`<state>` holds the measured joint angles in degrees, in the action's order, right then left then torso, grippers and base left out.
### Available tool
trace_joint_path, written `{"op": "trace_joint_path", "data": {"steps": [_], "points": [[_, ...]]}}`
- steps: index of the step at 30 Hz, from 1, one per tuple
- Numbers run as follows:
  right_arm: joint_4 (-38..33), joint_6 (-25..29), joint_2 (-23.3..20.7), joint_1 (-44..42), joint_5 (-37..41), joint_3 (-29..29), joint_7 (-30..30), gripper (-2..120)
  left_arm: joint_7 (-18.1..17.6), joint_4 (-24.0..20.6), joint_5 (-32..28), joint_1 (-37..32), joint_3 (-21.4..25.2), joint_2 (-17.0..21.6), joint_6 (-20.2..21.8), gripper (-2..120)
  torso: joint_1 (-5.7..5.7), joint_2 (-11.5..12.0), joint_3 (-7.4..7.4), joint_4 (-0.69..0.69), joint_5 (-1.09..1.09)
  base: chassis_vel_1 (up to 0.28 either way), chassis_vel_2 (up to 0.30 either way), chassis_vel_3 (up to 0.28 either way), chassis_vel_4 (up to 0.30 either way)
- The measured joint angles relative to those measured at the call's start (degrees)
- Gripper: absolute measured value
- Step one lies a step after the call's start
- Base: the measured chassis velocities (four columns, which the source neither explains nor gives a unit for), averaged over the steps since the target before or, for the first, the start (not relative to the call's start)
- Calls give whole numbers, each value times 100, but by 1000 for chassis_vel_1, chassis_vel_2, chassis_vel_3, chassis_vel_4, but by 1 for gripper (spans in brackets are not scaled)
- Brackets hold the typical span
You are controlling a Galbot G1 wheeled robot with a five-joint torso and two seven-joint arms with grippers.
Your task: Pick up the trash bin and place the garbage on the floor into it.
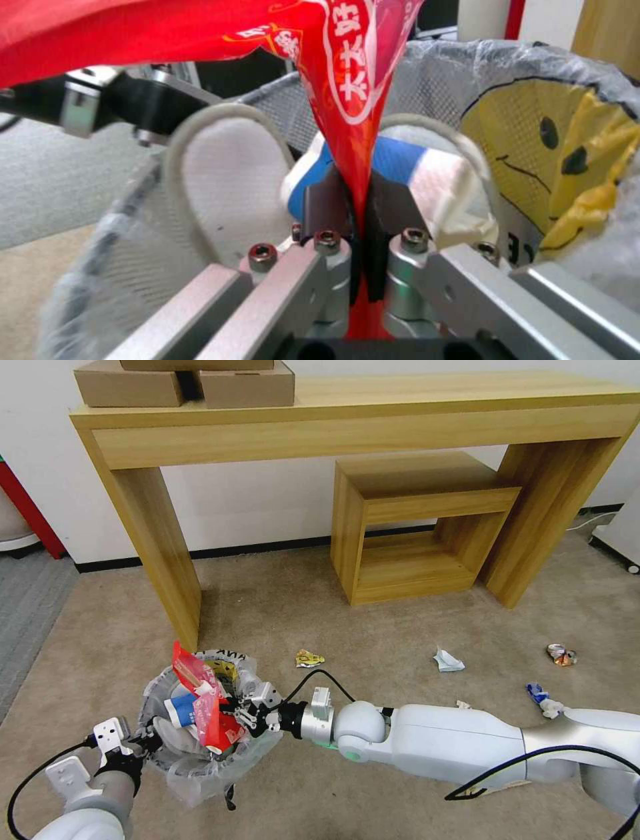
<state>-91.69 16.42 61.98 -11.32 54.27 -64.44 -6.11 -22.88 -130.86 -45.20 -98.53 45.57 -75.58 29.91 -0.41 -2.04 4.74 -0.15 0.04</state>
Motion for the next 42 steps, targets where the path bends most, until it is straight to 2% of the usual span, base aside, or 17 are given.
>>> {"op": "trace_joint_path", "data": {"steps": [3,16,18,20,22,24,26,28,30,32,34,36,39,40,42], "points": [[77,-40,150,-19,-55,-38,119,1,1,-18,0,-33,-9,12,0,0,0,0,0,1,0,0,0,0,0],[163,-180,156,-18,-216,-76,313,1,4,-53,-29,-39,-13,67,0,0,0,0,0,0,-1,0,0,0,0],[131,-216,108,-30,-224,-72,333,13,5,-30,-33,-26,-15,81,0,0,0,0,0,0,0,0,0,0,0],[114,-219,94,-30,-224,-70,334,16,6,-26,-38,-19,-15,87,0,0,0,0,0,1,0,0,0,0,0],[71,-221,64,-30,-222,-58,343,29,6,-19,-53,-1,-5,115,-2,0,0,0,0,0,-1,0,0,0,0],[47,-223,55,-29,-218,-54,349,33,6,-14,-64,3,3,120,-2,0,0,0,0,0,-1,0,0,0,0],[2,-226,42,-11,-207,-44,357,42,7,3,-70,4,10,122,-6,0,0,0,0,0,-1,0,0,0,0],[-15,-227,39,-5,-202,-38,361,43,6,5,-71,2,10,120,-8,0,0,0,0,1,-1,0,0,0,0],[-37,-229,36,4,-196,-29,366,56,7,8,-72,1,11,115,-10,0,0,0,0,1,-1,0,0,0,0],[-49,-229,33,7,-190,-24,370,59,7,9,-73,1,11,113,-11,0,0,0,0,1,-1,0,0,0,0],[-145,-233,-23,10,-165,34,388,72,8,26,-83,-4,27,116,-11,0,0,0,0,1,-1,0,0,0,0],[-180,-236,-53,9,-156,59,398,74,8,30,-83,-10,33,119,-12,0,0,0,0,1,0,0,0,0,0],[-393,-251,-220,-52,-101,272,435,90,7,75,-82,-7,38,126,-14,0,0,0,0,1,-1,0,0,0,0],[-393,-251,-220,-52,-101,272,435,90,7,75,-82,-7,38,126,-14,0,0,0,0,1,-1,0,0,0,0],[-500,-253,-301,-88,-74,374,446,97,7,119,-75,-2,44,134,-14,0,0,0,0,0,-1,0,0,0,0]]}}
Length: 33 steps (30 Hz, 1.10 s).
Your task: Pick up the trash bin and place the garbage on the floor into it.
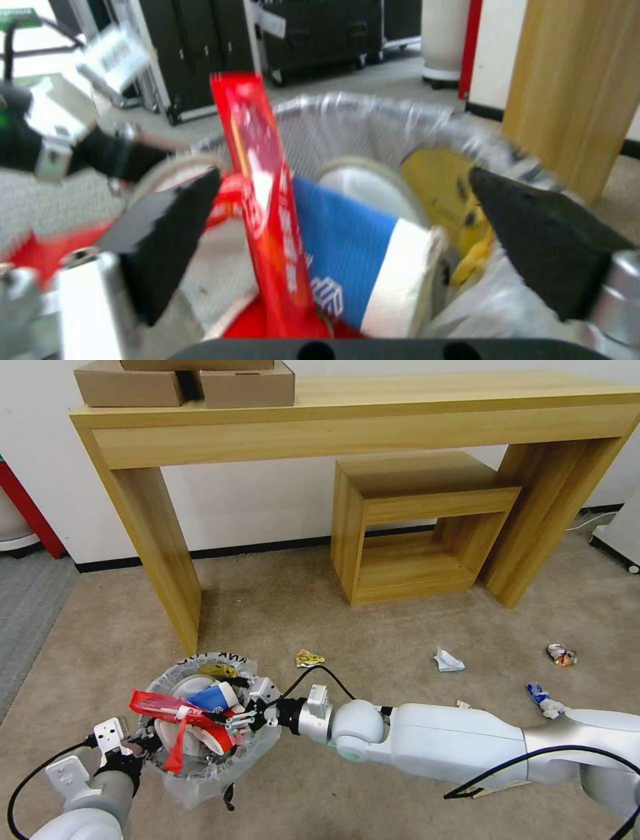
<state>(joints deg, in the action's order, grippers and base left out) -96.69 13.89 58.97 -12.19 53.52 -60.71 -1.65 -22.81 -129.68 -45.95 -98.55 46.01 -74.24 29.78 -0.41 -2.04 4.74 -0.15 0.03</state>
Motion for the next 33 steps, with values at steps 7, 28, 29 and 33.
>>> {"op": "trace_joint_path", "data": {"steps": [7,28,29,33], "points": [[-216,14,-209,-135,50,381,2,100,-4,116,27,8,13,2,0,0,0,0,0,1,0,0,0,0,0],[-571,-49,-910,-1050,258,2953,185,100,-11,216,45,104,7,42,0,0,0,0,0,1,-1,0,0,0,0],[-633,-98,-976,-1290,272,3404,241,100,-11,216,44,108,4,54,0,0,0,0,0,0,0,0,0,0,0],[-730,-215,-1034,-1622,280,4032,348,100,-10,216,44,109,0,72,0,0,0,0,0,0,-1,0,0,0,0]]}}
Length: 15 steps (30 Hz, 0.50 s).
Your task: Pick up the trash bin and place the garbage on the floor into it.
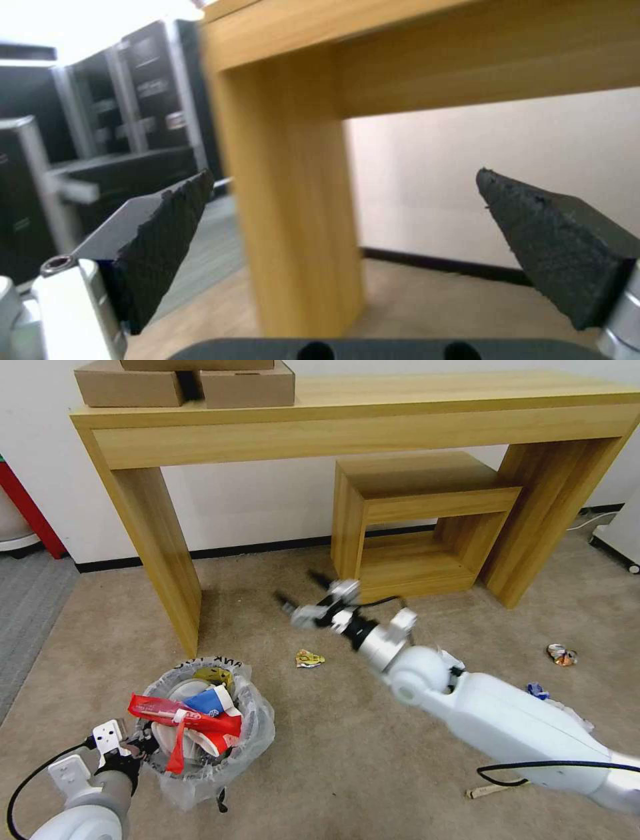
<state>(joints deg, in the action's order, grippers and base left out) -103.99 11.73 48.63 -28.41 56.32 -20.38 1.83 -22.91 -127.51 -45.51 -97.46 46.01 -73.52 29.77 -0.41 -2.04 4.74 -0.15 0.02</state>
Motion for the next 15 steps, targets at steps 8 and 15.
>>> {"op": "trace_joint_path", "data": {"steps": [8,15], "points": [[-242,-143,-81,-703,41,1324,279,100,14,-50,10,-59,-13,25,0,0,0,0,0,1,0,0,0,0,0],[-323,-275,-247,-1299,42,2167,634,100,31,-133,29,-151,2,24,-9,0,0,0,0,1,1,0,0,0,0]]}}
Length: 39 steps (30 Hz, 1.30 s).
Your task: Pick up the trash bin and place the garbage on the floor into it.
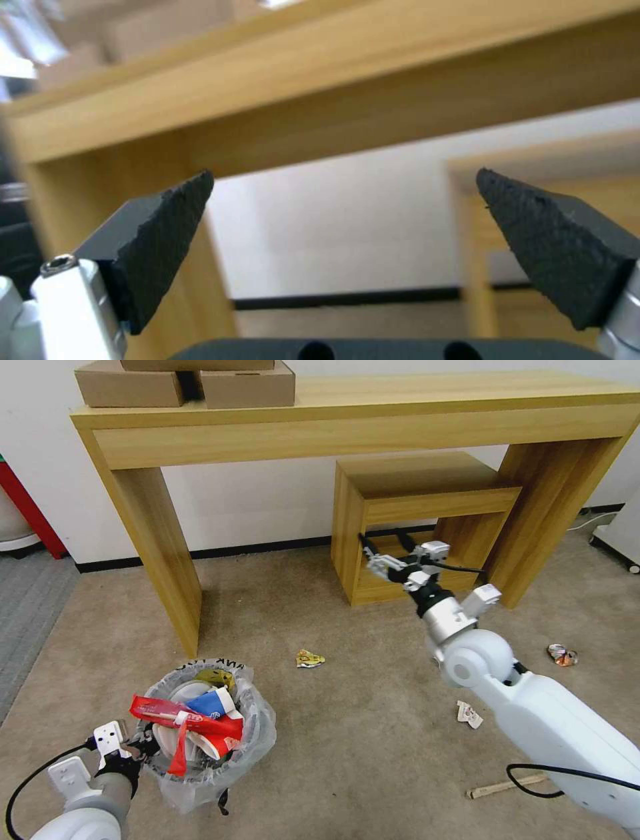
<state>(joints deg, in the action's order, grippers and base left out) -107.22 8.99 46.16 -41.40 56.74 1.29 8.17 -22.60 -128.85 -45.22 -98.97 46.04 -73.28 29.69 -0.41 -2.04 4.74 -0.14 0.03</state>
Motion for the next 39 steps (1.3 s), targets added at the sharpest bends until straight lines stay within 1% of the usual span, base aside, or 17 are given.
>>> {"op": "trace_joint_path", "data": {"steps": [1,4,5,7,8,9,12,13,16,19,21,23,27,32,39], "points": [[0,0,0,0,0,0,0,100,0,0,0,0,0,0,0,0,0,0,0,0,0,0,0,0,0],[2,-90,19,-494,-69,554,305,100,52,-2,75,19,8,-18,-41,0,0,0,0,0,0,0,0,0,0],[2,-90,19,-494,-69,554,305,100,52,-2,75,19,8,-18,-41,0,0,0,0,0,0,0,0,0,0],[15,-128,85,-885,-153,1000,454,100,69,2,79,50,-3,-28,-51,0,0,0,0,-1,-1,0,0,0,0],[18,-133,116,-991,-201,1141,492,100,70,3,77,60,-6,-31,-51,0,0,0,0,-1,0,0,0,0,0],[18,-133,116,-991,-201,1141,492,100,70,3,77,60,-6,-31,-51,0,0,0,0,-1,0,0,0,0,0],[-33,-148,214,-1408,-417,1667,620,100,71,5,74,75,-13,-46,-52,0,0,0,0,0,0,0,0,0,0],[-33,-148,214,-1408,-417,1667,620,100,71,5,74,75,-13,-46,-52,0,0,0,0,0,0,0,0,0,0],[-68,-147,248,-1711,-659,1983,654,100,72,-2,75,75,-19,-60,-51,0,0,0,0,0,0,0,0,0,0],[-105,-191,253,-1929,-826,2115,745,100,75,-8,77,76,-31,-65,-51,0,0,0,0,-1,1,0,0,0,0],[-116,-214,258,-2018,-942,2124,822,100,78,-14,79,78,-36,-70,-52,0,0,0,0,0,1,0,0,0,0],[-129,-283,306,-2208,-1219,2136,937,100,81,-28,86,79,-47,-86,-52,0,0,0,0,1,1,0,0,0,0],[-110,-313,388,-2390,-1498,2110,1066,100,112,-32,123,42,-59,-96,-67,0,0,0,0,-1,0,0,0,0,0],[-36,-177,488,-2533,-1899,2096,1007,100,134,-47,150,-32,-58,-97,-75,0,0,0,0,0,0,0,0,0,0],[19,-25,612,-2646,-2034,2105,907,100,139,-51,143,-100,-8,-20,-91,0,0,0,0,0,0,0,0,0,0]]}}
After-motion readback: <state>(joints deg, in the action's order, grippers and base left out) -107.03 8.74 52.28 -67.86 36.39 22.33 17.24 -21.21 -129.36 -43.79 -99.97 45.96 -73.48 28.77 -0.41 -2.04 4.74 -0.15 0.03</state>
